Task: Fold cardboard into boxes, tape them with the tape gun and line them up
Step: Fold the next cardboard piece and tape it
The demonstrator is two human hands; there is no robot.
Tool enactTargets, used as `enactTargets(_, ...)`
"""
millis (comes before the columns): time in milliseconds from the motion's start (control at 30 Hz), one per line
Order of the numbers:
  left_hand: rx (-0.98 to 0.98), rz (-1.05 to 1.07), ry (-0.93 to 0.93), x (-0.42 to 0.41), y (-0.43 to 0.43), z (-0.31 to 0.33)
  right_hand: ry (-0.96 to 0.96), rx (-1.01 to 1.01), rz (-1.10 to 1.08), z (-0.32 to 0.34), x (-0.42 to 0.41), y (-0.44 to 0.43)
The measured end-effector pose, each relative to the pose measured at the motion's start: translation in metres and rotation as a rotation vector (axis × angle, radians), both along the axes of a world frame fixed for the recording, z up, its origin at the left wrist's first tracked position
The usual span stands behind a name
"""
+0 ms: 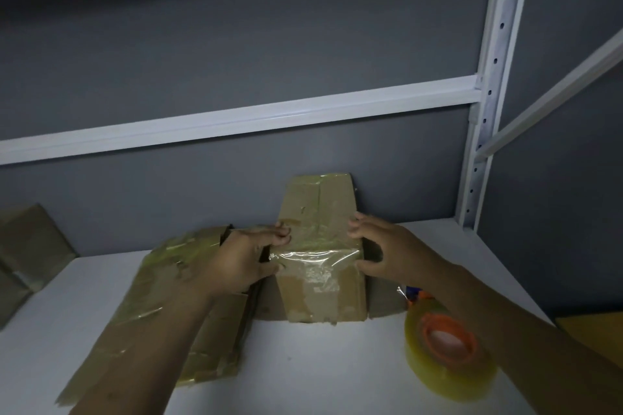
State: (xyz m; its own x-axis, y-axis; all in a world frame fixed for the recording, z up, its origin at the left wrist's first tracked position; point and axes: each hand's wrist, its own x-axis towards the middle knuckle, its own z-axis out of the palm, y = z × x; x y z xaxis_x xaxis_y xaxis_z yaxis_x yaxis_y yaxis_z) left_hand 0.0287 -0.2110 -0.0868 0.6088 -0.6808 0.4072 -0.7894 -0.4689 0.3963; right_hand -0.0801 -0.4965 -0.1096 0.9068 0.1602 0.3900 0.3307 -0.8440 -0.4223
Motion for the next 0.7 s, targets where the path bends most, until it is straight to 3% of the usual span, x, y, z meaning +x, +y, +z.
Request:
enactTargets(200,-0.007,0.148,0.001,-0.02,-0.017,-0.009,-0.096,-0.062,-0.092,-0.004,0.001,0.02)
enactTargets(367,-0.126,0.13,-0.02,-0.028,-0.024,-0.007,0.047,-0.04,-0.066,0.013,-0.002,0.022)
enactTargets(567,-0.117,0.173,-0.135,-0.022,-0.034,-0.02,-0.129,-0.189,-0.338,0.006,0.021,0.057)
enactTargets(700,-0.111,0.147,-0.152,-0.021,-0.03,-0.025,-0.254,-0.196,-0.374,-0.005,0.019,0.057)
